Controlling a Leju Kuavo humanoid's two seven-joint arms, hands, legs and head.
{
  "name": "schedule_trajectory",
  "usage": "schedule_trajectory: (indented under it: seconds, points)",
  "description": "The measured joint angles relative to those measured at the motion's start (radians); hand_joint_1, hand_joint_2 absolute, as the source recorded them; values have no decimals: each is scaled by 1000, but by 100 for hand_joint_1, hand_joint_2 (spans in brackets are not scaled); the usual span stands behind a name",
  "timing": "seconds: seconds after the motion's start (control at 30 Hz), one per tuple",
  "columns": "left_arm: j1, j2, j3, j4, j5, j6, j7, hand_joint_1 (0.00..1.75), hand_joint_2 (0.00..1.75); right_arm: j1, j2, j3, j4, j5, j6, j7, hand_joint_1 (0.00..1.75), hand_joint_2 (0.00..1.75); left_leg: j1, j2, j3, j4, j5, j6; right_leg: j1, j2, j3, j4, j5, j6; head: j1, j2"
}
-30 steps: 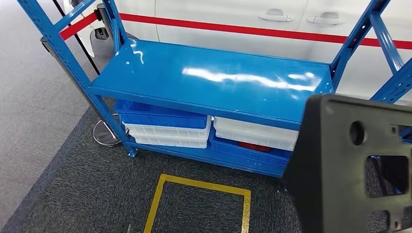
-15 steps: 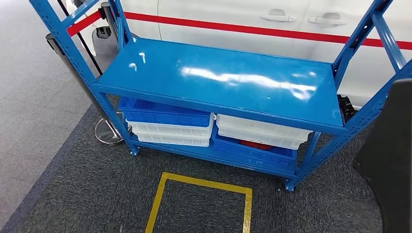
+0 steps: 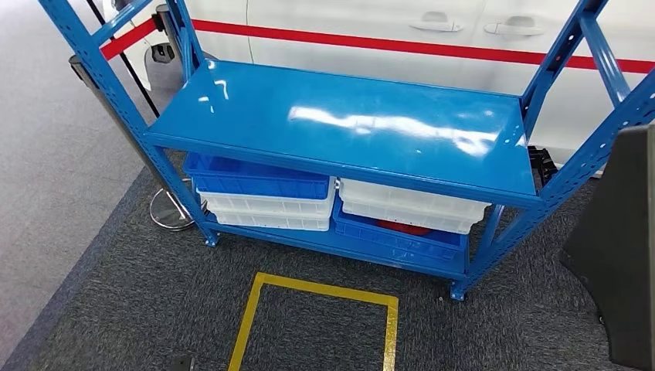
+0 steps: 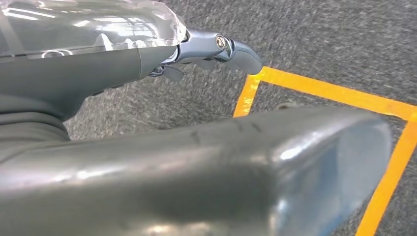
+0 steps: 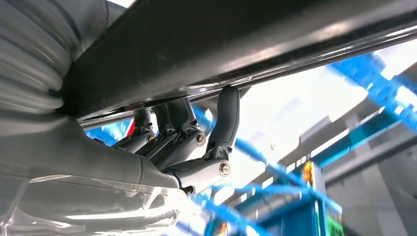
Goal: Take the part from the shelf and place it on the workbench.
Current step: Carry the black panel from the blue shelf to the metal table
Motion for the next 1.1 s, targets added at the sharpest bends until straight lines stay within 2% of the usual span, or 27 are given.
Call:
schedule_trajectory:
  seconds: [0.1,0.17,0.2,0.27,0.3,0.33,0.37,0.43,0.47,0.5,0.6,0.67,0.7,0.77,0.8,0.83,0.87,0.9,0.93,0.97,1.0,1.03,1.07,1.1]
  points:
    - [0,1,1,0,2,6,2,0,0,-4,-8,29,11,-96,109,-9,175,175,-2,0,2,-23,6,10,-2,0,-4,-3,4,19,0,0]
    - [0,1,4,0,3,4,4,0,0,-6,-12,46,18,-168,184,-29,175,175,2,1,5,-38,18,23,-3,0,-20,30,-21,28,0,0]
    - [0,1,6,0,3,3,4,0,0,-8,-13,52,21,-192,208,-37,175,175,4,1,6,-42,23,28,-4,0,-41,76,-50,31,0,0]
    - [0,1,7,0,2,1,4,0,0,-11,-13,61,28,-213,225,-46,175,175,2,1,2,-43,25,32,-4,0,-103,208,-113,38,0,0]
    - [1,1,8,0,2,1,5,0,0,-11,-13,65,32,-216,228,-47,175,175,1,1,1,-42,25,32,-4,0,-127,257,-126,41,0,0]
    - [2,0,8,0,2,0,5,0,0,-11,-13,69,35,-217,230,-48,175,175,1,1,1,-40,24,31,-5,0,-135,272,-119,43,0,0]
    - [2,0,9,0,2,0,5,0,0,-11,-13,73,37,-218,231,-49,175,175,2,1,1,-37,22,29,-6,0,-122,245,-93,44,0,0]
    - [2,0,10,0,2,1,6,0,0,-15,-14,77,40,-223,242,-51,175,175,2,0,1,-27,14,22,-8,-3,-59,116,-28,44,0,0]
    - [1,0,11,0,3,3,6,0,0,-18,-14,80,42,-234,261,-52,175,175,0,0,-1,-20,9,17,-7,-4,-33,59,-9,39,0,0]
    - [0,0,13,0,3,6,7,0,0,-24,-15,83,45,-252,292,-54,175,175,-2,1,-4,-14,5,12,-6,-3,-18,25,-1,32,0,0]
    - [0,0,18,0,4,10,12,0,0,-55,-16,103,67,-318,406,-55,175,175,-4,9,-8,-10,-1,-5,-3,11,-20,12,-3,10,0,0]
    - [-1,0,20,0,4,10,17,0,0,-87,-16,122,86,-325,443,-53,175,175,-2,8,-19,19,-21,-17,-6,20,-17,9,-2,-2,0,0]
    - [-2,0,21,0,5,10,19,0,0,-103,-16,132,97,-320,450,-51,175,175,0,6,-39,63,-45,-22,-8,24,-15,8,-2,-6,0,0]
    - [-2,-1,23,0,7,11,22,0,0,-134,-15,152,121,-308,460,-46,175,175,3,3,-107,200,-104,-28,-6,33,-12,8,-5,-12,0,0]
    - [-1,-1,24,0,10,13,24,0,0,-147,-14,162,134,-303,465,-42,175,175,4,3,-141,260,-120,-29,-5,40,-10,8,-6,-13,0,0]
    - [0,-2,24,0,15,15,26,0,0,-159,-14,171,146,-299,470,-38,175,175,4,2,-162,288,-118,-28,-4,48,-8,8,-8,-13,0,0]
    - [0,-2,25,0,19,18,28,0,0,-171,-14,179,159,-296,476,-36,175,175,4,0,-163,275,-92,-25,-2,57,-5,8,-11,-13,0,0]
    - [1,-2,26,0,23,20,29,0,0,-184,-14,187,172,-295,481,-35,175,175,4,-6,-145,220,-51,-19,-1,68,0,8,-14,-12,0,0]
    - [1,-2,28,0,25,22,31,0,0,-196,-14,195,185,-294,486,-34,175,175,4,-26,-117,146,-7,-12,-1,78,5,8,-17,-11,0,0]
    - [2,-2,31,0,25,25,32,0,0,-212,-14,204,198,-293,489,-35,175,175,4,-51,-89,78,24,-3,-1,88,8,8,-21,-8,0,0]
    - [3,-2,35,0,26,26,34,0,0,-228,-13,214,211,-290,490,-35,175,175,3,-72,-68,29,41,3,-3,100,8,7,-22,-3,1,0]
    - [4,-2,39,0,26,28,35,0,0,-244,-11,225,224,-285,489,-35,175,175,1,-85,-57,5,43,7,-8,112,6,5,-22,2,1,0]
    - [4,-3,42,0,26,29,36,0,0,-257,-9,235,235,-276,486,-34,175,175,-1,-83,-52,-2,41,8,-13,125,4,2,-20,10,1,0]
    - [3,-5,44,0,27,30,35,0,0,-267,-6,244,243,-266,481,-32,175,175,-2,-71,-47,-11,42,10,-16,136,3,-2,-18,18,1,0]
